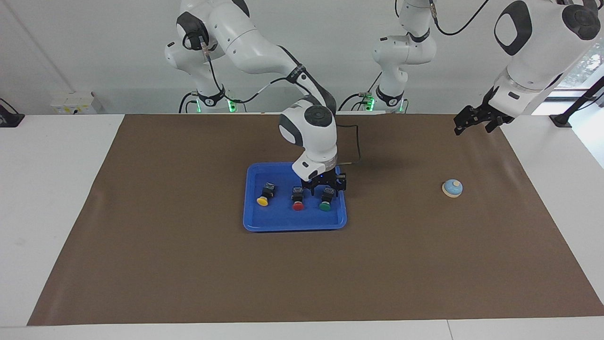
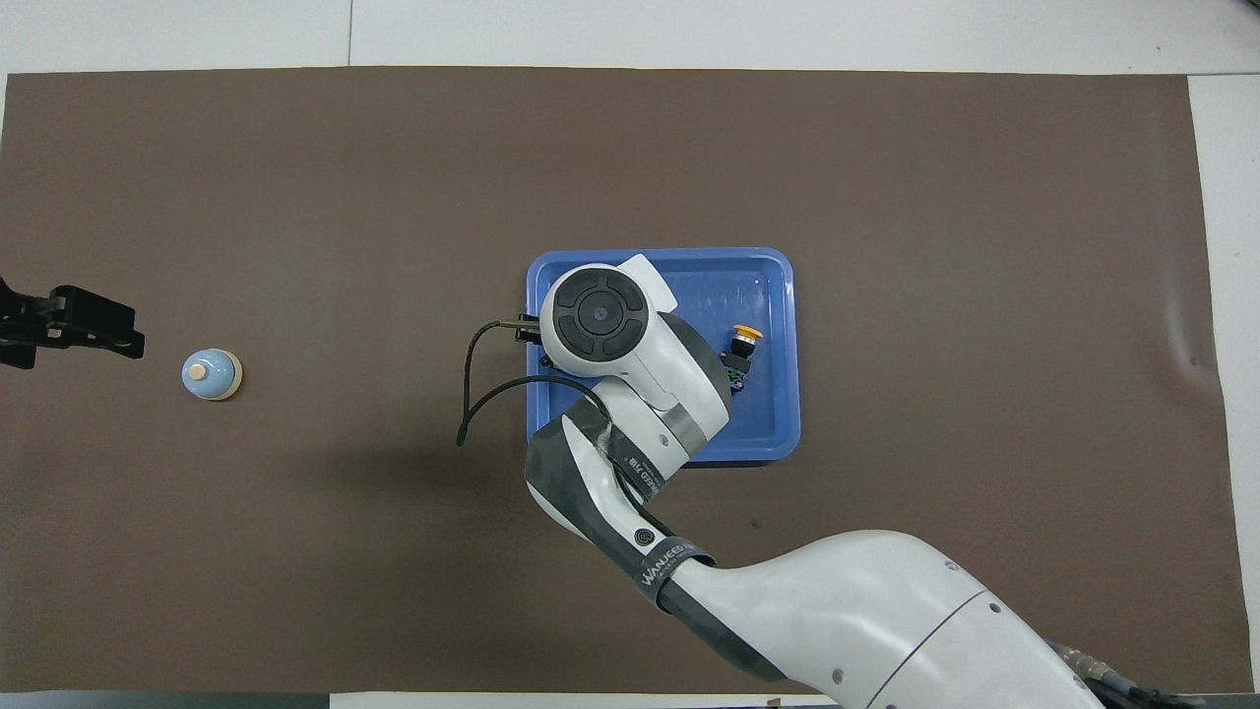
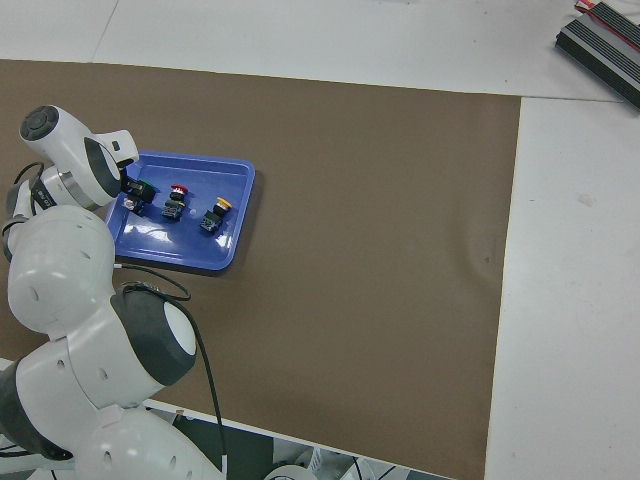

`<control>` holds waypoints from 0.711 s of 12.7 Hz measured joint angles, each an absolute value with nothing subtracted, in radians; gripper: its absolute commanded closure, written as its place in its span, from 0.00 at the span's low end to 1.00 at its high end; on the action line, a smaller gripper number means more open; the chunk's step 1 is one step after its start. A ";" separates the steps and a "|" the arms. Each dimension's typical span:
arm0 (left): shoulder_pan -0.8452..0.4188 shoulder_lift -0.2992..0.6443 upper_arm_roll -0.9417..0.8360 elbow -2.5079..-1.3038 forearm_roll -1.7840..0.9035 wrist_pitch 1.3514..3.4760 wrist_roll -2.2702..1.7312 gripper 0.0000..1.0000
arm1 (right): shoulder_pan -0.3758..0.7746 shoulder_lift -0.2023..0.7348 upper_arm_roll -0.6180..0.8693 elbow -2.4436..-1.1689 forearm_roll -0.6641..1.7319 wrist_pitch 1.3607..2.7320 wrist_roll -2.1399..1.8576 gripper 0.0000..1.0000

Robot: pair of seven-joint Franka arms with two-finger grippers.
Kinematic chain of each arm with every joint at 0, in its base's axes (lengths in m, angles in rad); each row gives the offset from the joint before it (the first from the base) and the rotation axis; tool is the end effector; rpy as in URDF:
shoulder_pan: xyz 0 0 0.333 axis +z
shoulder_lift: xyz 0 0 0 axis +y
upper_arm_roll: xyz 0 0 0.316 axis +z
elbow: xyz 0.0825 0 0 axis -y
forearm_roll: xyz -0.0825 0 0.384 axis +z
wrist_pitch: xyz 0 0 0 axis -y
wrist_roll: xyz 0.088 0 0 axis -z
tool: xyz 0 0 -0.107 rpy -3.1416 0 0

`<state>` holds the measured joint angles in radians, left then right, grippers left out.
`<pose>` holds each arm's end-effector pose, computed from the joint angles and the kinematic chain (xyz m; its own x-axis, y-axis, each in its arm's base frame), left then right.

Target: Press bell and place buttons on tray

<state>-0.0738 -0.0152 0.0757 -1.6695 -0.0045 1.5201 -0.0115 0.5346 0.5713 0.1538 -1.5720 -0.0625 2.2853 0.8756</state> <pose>0.5401 0.0008 0.5826 0.9909 0.0130 -0.1339 0.0137 -0.9999 0.0041 0.5596 0.4371 0.3258 0.9804 -0.1833 0.0721 -0.1727 -0.9759 -0.1335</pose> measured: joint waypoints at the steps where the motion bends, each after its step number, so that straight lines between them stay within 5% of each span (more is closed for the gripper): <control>1: -0.074 -0.015 0.076 -1.670 -0.005 1.520 -0.011 0.00 | 0.527 0.560 0.150 -1.572 -0.062 2.276 0.876 0.00; 9: -0.074 -0.015 0.076 -1.670 -0.005 1.520 -0.011 0.00 | 0.285 0.307 0.147 -1.568 -0.060 1.906 0.673 0.00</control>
